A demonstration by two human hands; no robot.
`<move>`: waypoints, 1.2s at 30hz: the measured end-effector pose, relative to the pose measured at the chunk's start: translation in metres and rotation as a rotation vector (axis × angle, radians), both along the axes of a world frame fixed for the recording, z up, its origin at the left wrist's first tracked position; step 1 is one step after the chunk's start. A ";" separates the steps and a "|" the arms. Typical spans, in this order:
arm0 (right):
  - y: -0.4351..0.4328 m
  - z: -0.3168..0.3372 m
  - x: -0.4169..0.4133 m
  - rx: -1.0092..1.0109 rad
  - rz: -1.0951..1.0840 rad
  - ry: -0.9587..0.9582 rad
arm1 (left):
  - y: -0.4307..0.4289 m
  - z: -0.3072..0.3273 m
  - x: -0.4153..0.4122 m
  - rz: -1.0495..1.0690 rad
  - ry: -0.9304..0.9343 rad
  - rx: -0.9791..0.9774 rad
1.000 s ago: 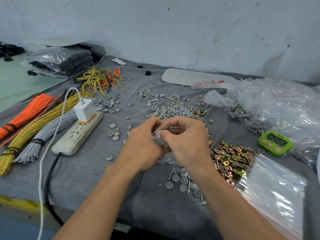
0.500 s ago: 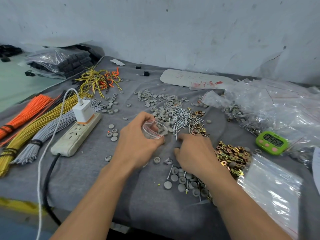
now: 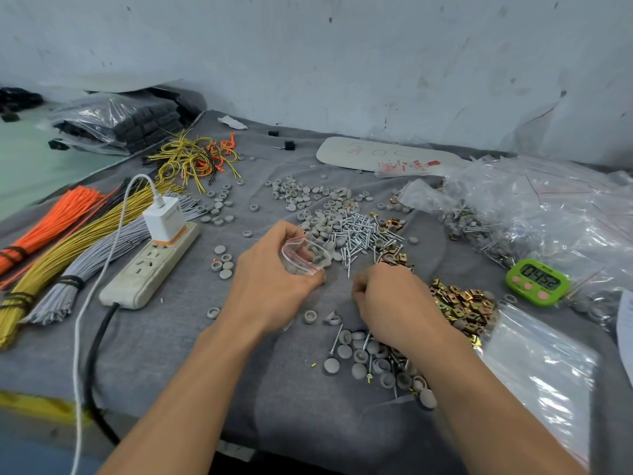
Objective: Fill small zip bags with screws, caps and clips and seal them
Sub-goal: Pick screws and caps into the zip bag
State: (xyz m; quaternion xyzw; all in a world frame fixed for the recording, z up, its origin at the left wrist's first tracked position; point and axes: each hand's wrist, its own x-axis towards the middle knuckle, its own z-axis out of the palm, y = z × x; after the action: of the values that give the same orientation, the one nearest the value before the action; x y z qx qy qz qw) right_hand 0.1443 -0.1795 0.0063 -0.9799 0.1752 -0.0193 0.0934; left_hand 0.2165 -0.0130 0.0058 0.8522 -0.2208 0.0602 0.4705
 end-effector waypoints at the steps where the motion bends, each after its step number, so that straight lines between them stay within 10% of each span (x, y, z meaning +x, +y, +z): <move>1: -0.001 0.001 -0.002 0.015 0.000 0.016 | 0.000 0.000 0.000 -0.001 0.002 0.000; 15: 0.005 0.002 -0.002 -0.037 0.140 0.023 | -0.001 -0.002 0.000 -0.012 0.003 0.030; 30: 0.016 0.014 -0.005 0.626 -0.001 -0.866 | -0.008 -0.001 -0.003 -0.034 0.017 0.078; 36: 0.017 0.011 -0.002 0.680 0.144 -0.653 | -0.009 -0.001 -0.005 -0.070 -0.011 0.058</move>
State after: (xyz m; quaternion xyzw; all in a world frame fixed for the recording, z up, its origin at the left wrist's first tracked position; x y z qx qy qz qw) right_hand 0.1428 -0.1628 0.0176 -0.8460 0.0647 -0.2615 0.4602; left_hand 0.2113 -0.0224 0.0051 0.8570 -0.2547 0.0423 0.4461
